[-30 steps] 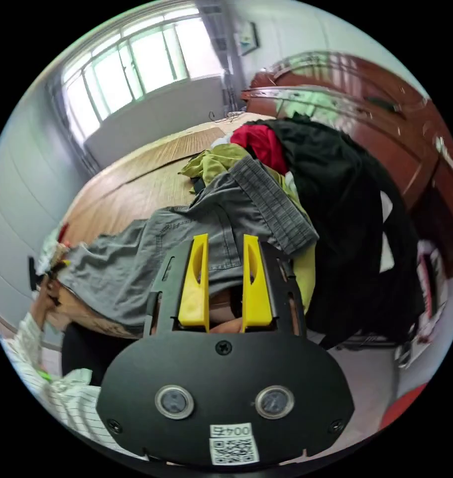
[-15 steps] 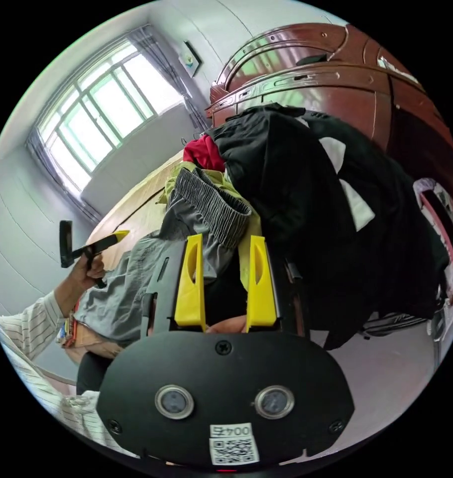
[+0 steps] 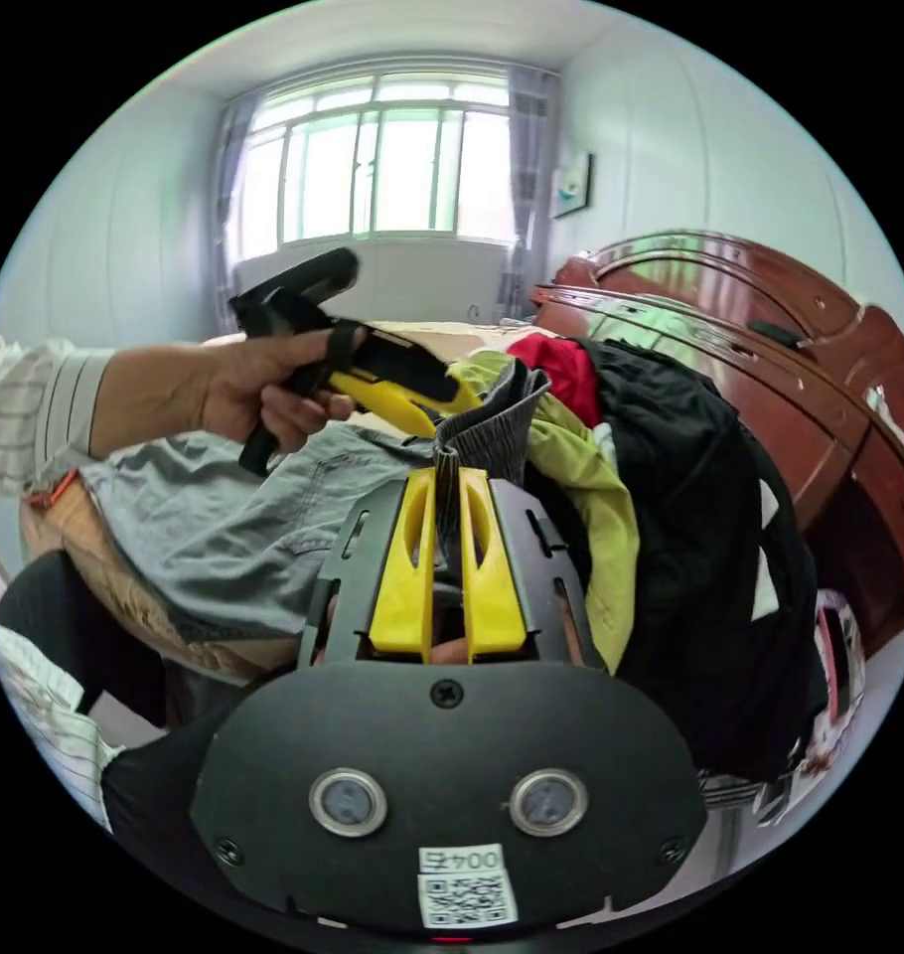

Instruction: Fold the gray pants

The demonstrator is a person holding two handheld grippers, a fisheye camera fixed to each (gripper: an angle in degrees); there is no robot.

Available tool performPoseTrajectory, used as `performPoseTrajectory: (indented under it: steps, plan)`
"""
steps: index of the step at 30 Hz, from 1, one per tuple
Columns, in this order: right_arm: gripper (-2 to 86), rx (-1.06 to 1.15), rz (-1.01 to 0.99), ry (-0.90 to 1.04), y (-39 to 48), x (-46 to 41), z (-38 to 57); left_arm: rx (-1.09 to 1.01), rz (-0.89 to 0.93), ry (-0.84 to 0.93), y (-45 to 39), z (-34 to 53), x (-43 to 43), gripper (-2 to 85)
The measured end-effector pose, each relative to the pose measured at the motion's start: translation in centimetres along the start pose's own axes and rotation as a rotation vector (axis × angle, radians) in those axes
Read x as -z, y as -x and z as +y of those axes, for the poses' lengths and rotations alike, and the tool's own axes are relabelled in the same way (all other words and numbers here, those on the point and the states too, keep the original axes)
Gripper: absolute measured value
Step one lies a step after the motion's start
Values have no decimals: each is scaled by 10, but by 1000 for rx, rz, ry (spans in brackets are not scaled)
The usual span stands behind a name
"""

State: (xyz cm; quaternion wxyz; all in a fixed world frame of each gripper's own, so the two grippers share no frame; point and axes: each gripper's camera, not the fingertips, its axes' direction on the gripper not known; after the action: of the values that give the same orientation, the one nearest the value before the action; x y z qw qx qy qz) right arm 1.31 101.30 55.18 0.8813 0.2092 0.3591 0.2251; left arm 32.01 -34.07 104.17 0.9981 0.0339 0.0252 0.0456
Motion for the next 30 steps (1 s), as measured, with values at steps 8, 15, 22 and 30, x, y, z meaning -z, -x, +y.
performPoseTrajectory:
  steps: [8,15,22,30]
  plan:
    - [43,157,-41,57,25,-33,-18,48,38,-93,-24,11,18,245]
    - [60,381,-12,142,65,-57,-33,5,-250,129,-55,1,-64,142]
    - [107,-89,-240,143,-67,-33,-80,28,-224,-74,-68,29,-64,81]
    - [264,39,-299,635,-52,-179,-213,41,-321,-171,-102,48,-75,86]
